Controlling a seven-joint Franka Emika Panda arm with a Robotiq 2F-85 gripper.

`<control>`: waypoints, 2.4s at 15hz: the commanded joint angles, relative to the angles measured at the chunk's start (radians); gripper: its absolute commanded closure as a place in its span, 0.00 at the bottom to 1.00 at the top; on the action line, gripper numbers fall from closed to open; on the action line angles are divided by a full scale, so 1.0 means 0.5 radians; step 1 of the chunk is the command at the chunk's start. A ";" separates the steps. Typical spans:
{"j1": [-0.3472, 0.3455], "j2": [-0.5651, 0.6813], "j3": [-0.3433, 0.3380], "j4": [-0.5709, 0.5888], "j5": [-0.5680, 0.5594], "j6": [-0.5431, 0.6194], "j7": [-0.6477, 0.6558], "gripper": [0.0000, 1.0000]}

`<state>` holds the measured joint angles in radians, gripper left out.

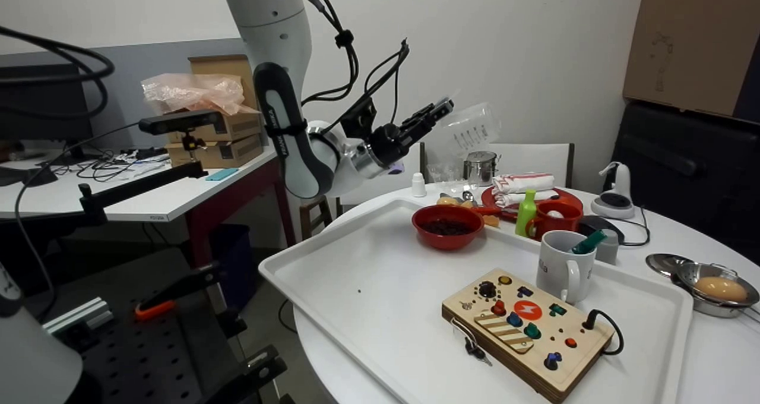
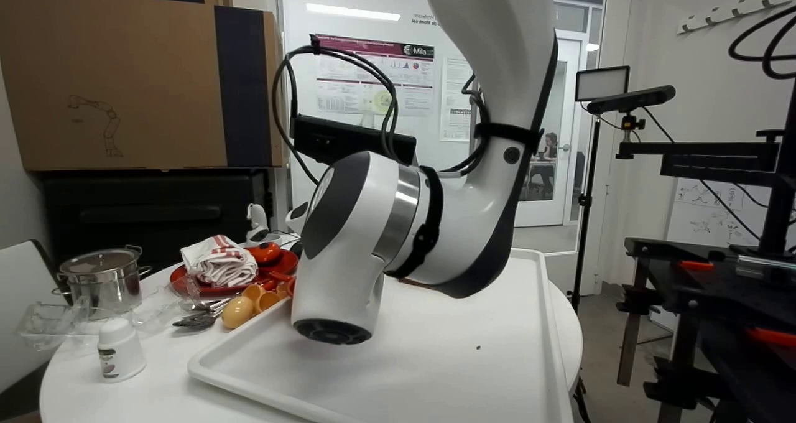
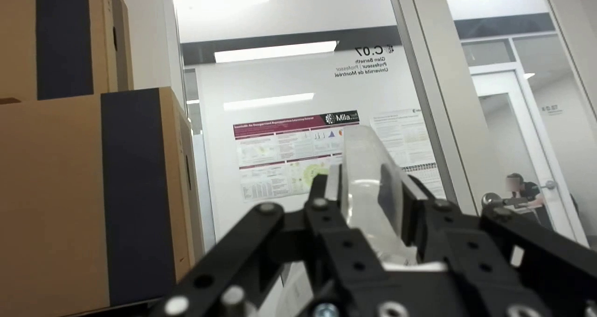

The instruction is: Get the contents in the jar and pour them in the red bowl

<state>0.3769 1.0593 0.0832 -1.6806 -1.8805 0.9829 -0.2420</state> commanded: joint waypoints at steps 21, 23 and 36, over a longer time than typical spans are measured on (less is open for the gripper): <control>-0.576 -0.722 0.312 -0.207 0.967 1.468 0.121 0.93; -0.612 -0.793 0.308 -0.271 1.131 1.620 0.152 0.93; -0.635 -0.691 0.184 -0.112 1.602 1.631 0.118 0.93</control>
<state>0.0884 0.7078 0.1938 -1.7586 -1.1986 1.7823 -0.1748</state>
